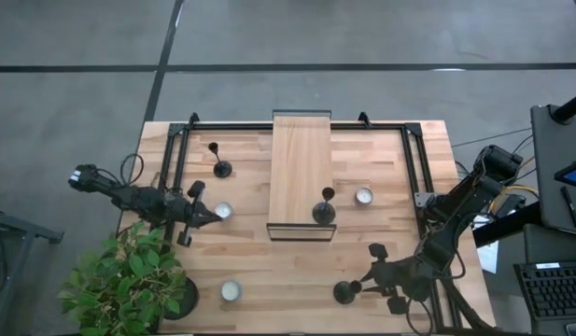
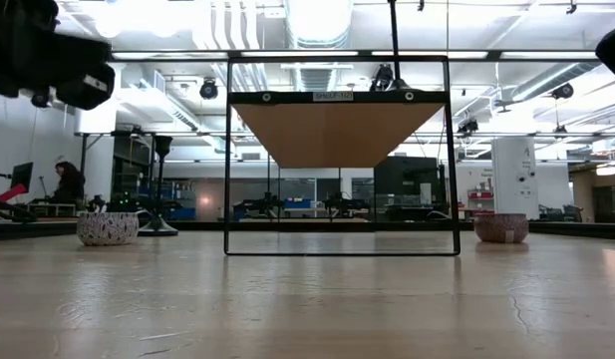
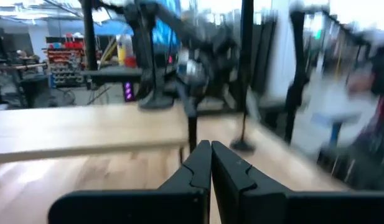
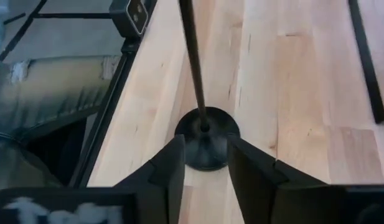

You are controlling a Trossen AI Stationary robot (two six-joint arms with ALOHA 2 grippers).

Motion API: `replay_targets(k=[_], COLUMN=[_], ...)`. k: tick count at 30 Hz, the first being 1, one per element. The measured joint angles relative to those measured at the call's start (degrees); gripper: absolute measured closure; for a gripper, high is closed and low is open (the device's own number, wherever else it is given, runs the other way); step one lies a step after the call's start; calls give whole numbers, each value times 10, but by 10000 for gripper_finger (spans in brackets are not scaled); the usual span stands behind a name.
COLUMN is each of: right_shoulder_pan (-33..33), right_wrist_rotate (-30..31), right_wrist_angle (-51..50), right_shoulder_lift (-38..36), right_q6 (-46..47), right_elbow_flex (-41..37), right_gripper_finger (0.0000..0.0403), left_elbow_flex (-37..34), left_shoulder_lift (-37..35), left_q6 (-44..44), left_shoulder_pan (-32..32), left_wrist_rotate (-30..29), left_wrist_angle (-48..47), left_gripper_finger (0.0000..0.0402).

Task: Pick & Place candle stick holders
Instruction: Put the bottom black candle holder on the shelf aligned with the other black candle holder

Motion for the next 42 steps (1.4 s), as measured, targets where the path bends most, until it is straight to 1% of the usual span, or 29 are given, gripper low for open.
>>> replay_targets(k=[2,6,9,12,15,20,22,25,29,31,34,37,42], right_shoulder_pan=[0,0,0,0,-2,-4,-5,-5,-6,-7,-9,-8,-9], right_wrist_rotate=[13,26,26,26,49,82,91,102,103,102,93,74,72], right_wrist_angle=[0,25,57,80,94,128,143,161,179,183,190,190,224], right_shoulder_lift=[0,0,0,0,0,0,0,0,0,0,0,0,24], right_q6=[4,9,9,2,-6,-44,-59,-76,-90,-90,-88,-87,-93], right_elbow_flex=[-1,-8,-18,-26,-27,-28,-28,-28,-28,-28,-29,-29,-29], right_gripper_finger=[280,265,247,229,214,210,213,222,236,244,255,264,274], left_elbow_flex=[0,0,0,0,0,3,18,54,107,139,179,210,245], left_shoulder_lift=[1,5,15,36,81,189,233,298,383,418,458,488,527], left_q6=[-36,-73,-57,-60,-97,-96,-102,-124,-160,-154,-120,-103,-89], left_shoulder_pan=[0,0,0,0,-1,-1,-2,-3,-1,0,0,0,0], left_wrist_rotate=[0,0,8,24,31,7,18,57,58,49,32,29,28], left_wrist_angle=[47,126,165,194,241,354,363,369,360,368,366,361,355], left_gripper_finger=[392,392,392,392,392,392,392,392,392,392,392,392,392])
